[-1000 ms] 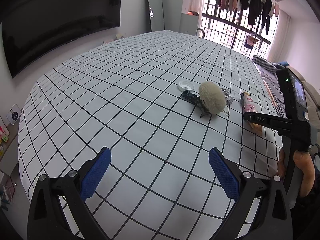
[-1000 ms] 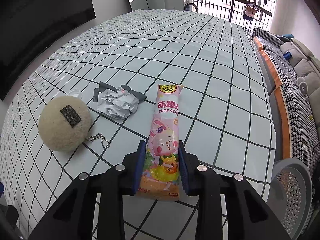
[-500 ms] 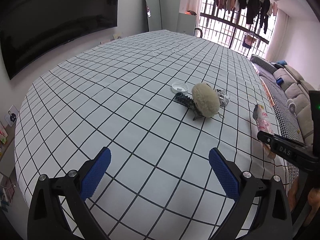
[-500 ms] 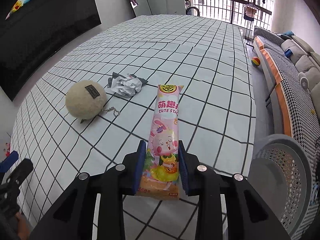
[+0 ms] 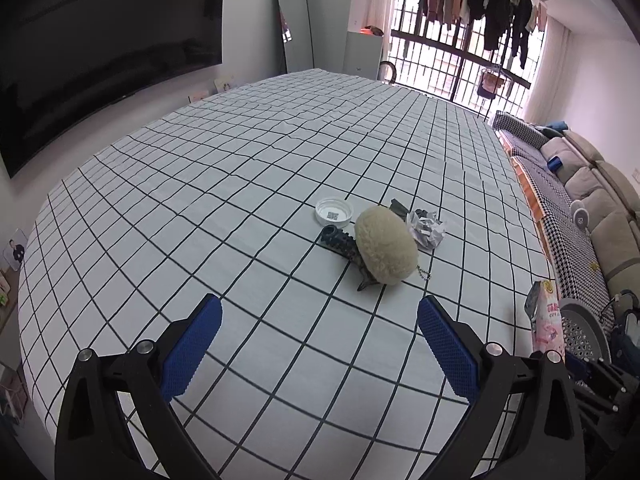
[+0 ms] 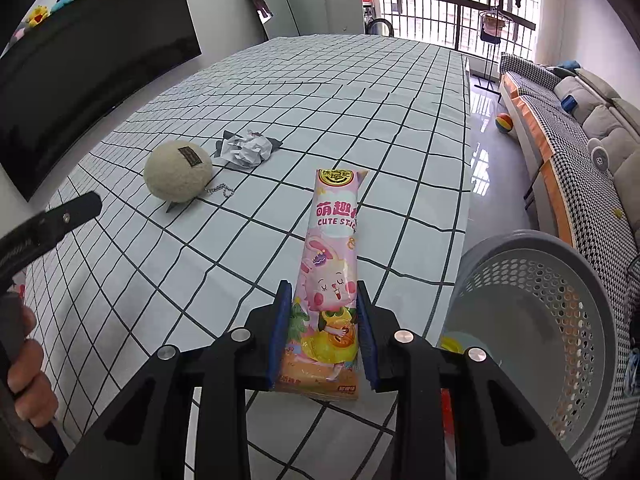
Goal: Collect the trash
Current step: 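Grasp the beige fluffy ball with the left tool while the right tool holds the wrapper, then carry the fluffy ball and pink wrapper over the grey basket with both tools, then open both tools to drop the ball and wrapper into the basket, then move both tools back over the table toward the crumpled white paper, then close the right tool on the crumpled white paper and lift it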
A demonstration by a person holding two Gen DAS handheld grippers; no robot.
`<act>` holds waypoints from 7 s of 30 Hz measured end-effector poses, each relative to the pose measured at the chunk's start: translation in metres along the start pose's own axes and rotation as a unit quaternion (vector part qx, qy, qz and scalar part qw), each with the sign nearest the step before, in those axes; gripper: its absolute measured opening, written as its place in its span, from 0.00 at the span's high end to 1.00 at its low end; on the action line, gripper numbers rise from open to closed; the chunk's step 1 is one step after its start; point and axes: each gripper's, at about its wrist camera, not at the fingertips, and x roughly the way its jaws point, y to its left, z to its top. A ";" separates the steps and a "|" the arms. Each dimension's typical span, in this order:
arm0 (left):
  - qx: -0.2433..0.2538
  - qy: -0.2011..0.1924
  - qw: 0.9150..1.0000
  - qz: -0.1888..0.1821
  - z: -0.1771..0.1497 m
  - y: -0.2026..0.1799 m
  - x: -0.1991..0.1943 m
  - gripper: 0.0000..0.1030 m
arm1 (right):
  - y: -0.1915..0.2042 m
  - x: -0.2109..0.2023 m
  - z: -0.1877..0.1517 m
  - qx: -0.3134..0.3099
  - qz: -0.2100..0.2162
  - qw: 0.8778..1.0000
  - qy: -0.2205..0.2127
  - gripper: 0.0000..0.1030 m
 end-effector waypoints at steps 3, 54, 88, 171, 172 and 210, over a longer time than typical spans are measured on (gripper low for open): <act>-0.012 0.007 1.000 -0.006 0.010 -0.005 0.010 0.06 | -0.001 0.003 -0.004 0.002 0.009 1.000 0.005 0.70; 0.072 -0.029 0.997 -0.019 0.013 -0.060 -0.028 0.54 | -0.033 -0.030 -0.018 0.034 0.054 0.998 -0.020 0.70; 0.230 0.051 0.957 -0.168 -0.102 -0.275 -0.038 0.54 | -0.220 -0.088 -0.108 0.174 -0.054 0.983 -0.037 0.70; 0.063 -0.025 0.997 0.023 -0.036 -0.061 -0.035 0.07 | -0.074 -0.033 0.004 -0.019 -0.011 0.998 -0.056 0.18; 0.057 -0.024 0.998 0.027 -0.035 -0.053 -0.032 0.07 | -0.065 -0.029 0.011 -0.031 -0.010 0.998 -0.056 0.18; -0.011 0.002 0.999 0.051 -0.016 0.025 0.037 0.07 | 0.075 0.134 0.135 -0.138 -0.020 0.990 0.019 0.23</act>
